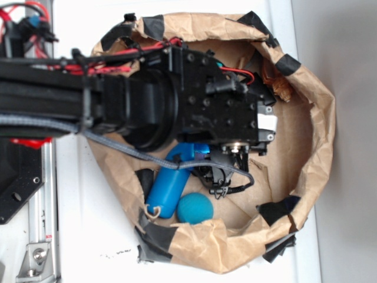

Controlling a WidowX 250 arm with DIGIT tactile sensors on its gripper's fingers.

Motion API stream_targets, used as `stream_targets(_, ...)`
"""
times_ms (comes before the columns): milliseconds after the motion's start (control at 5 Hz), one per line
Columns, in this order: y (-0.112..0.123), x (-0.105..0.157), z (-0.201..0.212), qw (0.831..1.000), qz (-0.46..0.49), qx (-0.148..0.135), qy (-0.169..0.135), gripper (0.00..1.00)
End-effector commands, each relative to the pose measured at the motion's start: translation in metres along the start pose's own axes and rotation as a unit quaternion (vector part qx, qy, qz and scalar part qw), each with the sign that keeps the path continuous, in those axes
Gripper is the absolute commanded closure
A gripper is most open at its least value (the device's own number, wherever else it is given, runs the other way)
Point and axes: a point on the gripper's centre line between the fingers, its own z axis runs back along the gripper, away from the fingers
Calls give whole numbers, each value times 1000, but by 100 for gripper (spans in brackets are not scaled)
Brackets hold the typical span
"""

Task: Grab the blue sponge.

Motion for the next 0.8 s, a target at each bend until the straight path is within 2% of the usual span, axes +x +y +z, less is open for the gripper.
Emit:
stream_targets(0, 21, -1, 105, 996, 32, -9, -86, 100)
stream_targets(200, 20, 3, 155, 995, 38, -7, -87, 100)
stream_targets(400, 16, 4, 169, 997, 35, -18, -64, 100)
stream_targets(600, 10, 2, 162, 997, 40, 1, -70, 100)
